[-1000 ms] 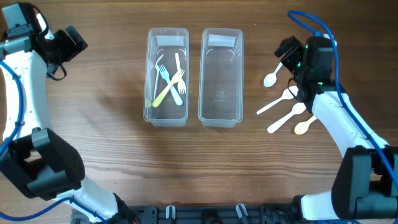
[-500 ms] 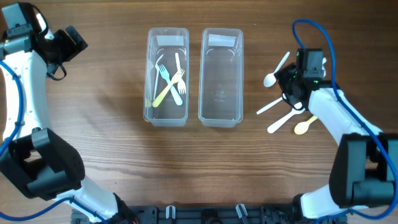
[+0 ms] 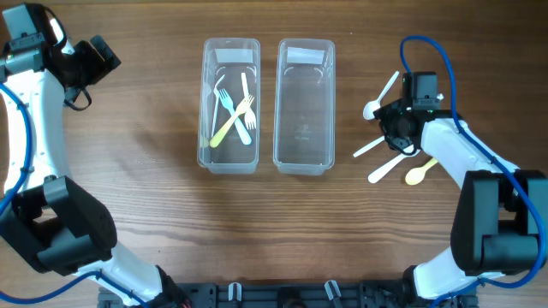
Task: Pack container
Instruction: 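Reach the right gripper to the white spoons and grasp one, then carry the white spoon into the right container and release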
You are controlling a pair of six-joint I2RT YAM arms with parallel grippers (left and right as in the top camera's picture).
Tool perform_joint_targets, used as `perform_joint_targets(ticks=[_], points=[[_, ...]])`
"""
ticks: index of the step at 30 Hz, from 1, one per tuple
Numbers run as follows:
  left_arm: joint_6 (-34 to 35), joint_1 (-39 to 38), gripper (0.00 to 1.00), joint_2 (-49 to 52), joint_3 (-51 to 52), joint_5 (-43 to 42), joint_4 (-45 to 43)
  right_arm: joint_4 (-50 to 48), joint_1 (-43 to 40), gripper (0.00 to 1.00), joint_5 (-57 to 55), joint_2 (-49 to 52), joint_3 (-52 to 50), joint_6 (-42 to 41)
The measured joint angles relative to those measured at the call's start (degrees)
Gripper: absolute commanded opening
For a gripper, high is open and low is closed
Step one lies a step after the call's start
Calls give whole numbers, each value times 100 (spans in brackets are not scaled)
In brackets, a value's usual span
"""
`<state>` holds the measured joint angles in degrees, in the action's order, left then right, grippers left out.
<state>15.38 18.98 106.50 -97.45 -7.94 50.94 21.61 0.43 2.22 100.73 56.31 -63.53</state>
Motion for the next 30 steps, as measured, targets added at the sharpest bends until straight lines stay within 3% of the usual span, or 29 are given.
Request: perform_joint_targets(ticks=[5, 17, 21, 22, 24, 26, 30], points=[[0, 0, 100, 0, 0, 0, 0, 616, 0, 52, 39, 0, 0, -247], [0, 0, 100, 0, 0, 0, -2, 627, 0, 50, 33, 258, 120, -286], [0, 0, 100, 0, 0, 0, 0, 592, 0, 35, 42, 424, 278, -267], [0, 0, 100, 0, 0, 0, 0, 577, 0, 25, 52, 463, 308, -251], [0, 0, 100, 0, 0, 0, 0, 511, -11, 15, 92, 525, 337, -238], [0, 0, 100, 0, 0, 0, 0, 461, -20, 8, 129, 570, 356, -245], [2, 0, 100, 0, 0, 2, 0, 492, -26, 4, 164, 595, 356, -243]])
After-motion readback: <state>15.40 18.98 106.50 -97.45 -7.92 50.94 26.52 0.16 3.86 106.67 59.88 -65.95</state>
